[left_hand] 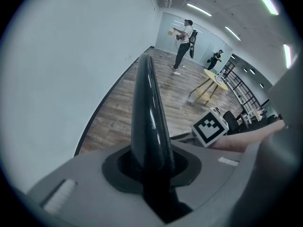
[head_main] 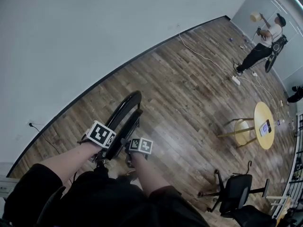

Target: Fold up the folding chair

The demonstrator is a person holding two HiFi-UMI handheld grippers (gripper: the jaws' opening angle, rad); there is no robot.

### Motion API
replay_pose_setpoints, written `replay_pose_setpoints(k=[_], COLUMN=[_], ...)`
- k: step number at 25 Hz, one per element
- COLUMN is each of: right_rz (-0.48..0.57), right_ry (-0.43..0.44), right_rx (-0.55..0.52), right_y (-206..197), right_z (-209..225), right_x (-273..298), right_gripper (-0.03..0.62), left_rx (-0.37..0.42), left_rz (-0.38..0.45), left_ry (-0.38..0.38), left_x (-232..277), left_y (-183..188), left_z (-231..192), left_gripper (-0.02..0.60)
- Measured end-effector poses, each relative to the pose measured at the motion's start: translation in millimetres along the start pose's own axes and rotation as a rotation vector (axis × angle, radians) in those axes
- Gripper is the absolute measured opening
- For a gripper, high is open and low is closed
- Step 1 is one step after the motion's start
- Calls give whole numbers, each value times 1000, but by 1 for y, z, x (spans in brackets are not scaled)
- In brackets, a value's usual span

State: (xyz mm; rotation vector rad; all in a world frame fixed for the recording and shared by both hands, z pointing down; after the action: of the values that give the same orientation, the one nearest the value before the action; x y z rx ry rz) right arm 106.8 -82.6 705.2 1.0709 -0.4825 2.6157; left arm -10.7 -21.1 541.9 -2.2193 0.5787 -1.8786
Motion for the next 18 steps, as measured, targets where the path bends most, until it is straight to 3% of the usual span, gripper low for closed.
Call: replay_pose_setpoints(k=[4,9,13,18], right_rz=[10,29,43,80], right_ry=[50,99,144,132], right_rx=[-81,-290,-492,-810], right_y=[-4,2,18,37], right_z=[3,-7,-40,-92], right_x=[-33,-74,-98,-119], right_gripper=[236,236,236,236], left_rx=[17,32,49,131], left_rz=[5,14,27,28], left_ry=[13,31,26,38], left_x=[3,3,3,1], left_y=[0,1,3,3], left_z=[3,-1,1,2], left_gripper=[81,81,81,80])
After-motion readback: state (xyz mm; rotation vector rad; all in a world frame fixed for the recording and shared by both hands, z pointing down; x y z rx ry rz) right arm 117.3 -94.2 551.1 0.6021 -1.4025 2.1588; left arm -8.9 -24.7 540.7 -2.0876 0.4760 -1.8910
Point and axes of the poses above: the fingertips, and each gripper's own axes: x forward along the fingers, z to its right, y out of its top, the point moved 7 cm from there along -x, backward along the fingers, and after that the axes turned 1 degree about x, right-handed, at the moved point
